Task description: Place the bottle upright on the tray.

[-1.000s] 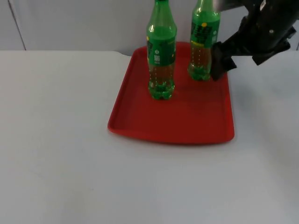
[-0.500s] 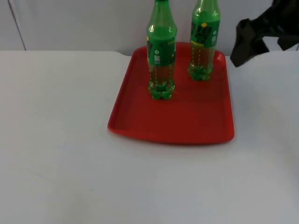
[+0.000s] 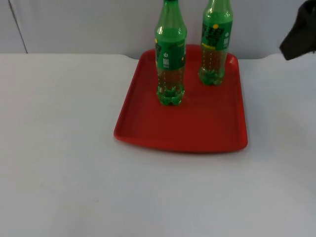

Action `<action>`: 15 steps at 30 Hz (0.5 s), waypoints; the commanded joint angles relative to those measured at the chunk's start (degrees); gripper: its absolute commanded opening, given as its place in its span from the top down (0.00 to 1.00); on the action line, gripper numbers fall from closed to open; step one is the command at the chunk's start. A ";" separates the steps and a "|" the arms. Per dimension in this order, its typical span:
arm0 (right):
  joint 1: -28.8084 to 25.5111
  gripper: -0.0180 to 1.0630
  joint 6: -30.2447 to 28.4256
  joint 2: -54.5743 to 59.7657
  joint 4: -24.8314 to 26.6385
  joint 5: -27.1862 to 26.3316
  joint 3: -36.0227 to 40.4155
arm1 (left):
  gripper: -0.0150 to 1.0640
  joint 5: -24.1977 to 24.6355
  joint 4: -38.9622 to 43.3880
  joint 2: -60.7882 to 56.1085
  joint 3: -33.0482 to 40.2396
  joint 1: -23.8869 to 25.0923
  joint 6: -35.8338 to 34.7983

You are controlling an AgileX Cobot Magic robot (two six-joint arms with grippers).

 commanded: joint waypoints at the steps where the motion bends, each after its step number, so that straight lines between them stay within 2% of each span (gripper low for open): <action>1: -0.11 0.01 -0.10 -2.94 1.24 0.05 1.03 | 0.01 -0.46 0.33 -0.22 0.36 -0.14 -0.42; 15: -0.11 0.01 -0.10 -25.02 2.55 0.43 11.89 | 0.01 -0.46 0.33 -0.22 0.36 -0.14 -0.42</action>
